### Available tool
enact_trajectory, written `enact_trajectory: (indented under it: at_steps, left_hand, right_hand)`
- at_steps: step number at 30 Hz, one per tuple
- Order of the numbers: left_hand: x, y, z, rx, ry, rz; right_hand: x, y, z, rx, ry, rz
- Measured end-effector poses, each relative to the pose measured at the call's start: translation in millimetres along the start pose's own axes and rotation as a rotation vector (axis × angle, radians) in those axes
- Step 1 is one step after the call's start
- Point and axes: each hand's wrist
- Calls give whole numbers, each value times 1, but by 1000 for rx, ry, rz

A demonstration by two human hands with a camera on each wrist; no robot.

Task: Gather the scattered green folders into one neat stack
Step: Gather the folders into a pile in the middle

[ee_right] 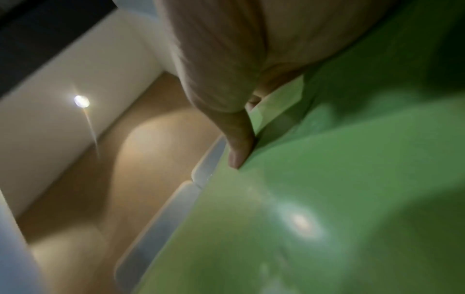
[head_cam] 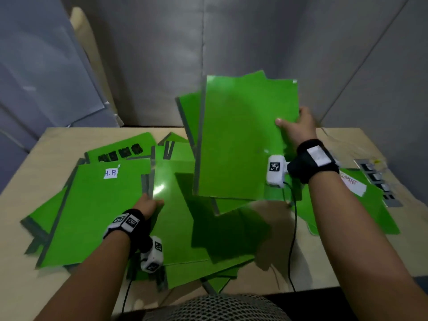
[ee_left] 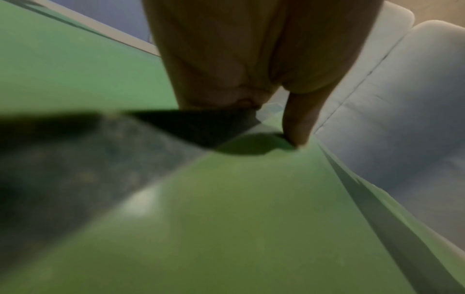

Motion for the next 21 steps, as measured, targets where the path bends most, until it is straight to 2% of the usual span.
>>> enact_trajectory:
  at_steps: [5,8,10,12,15,16,18,21]
  left_hand:
    - [11,-7,-1,250,-156,132]
    - [0,-15,0,231,-111,126]
    - [-8,-19,-1,219,-90,81]
    - [-8,-19,-4,253,-78,104]
    - [-10,-16,-9,23,-16,90]
    - [-11,-14,-10,-44,1,84]
    - [-14,-13,-9,-134,9,86]
    - [-23,-18,-6,-245,14,90]
  right_hand:
    - [56,75,-48,334,-177,-175]
    - [84,104,-63,433,-320,-340]
    - [98,112,-70,487,-463,-331]
    - [108,115,-77,558,-607,-248]
    - [110,113,-82,584,-736,-208]
    - [106,115,-81,589,-696,-214]
    - [94,123,-67,673,-485,-255]
    - [73,147,-27,811,-140,-478]
Point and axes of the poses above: each hand's wrist, its own x-axis away from the middle knuckle, its own z-axis out of the back of the hand, y = z × x, and after that the axes turned 1 degree about -z, right-handed
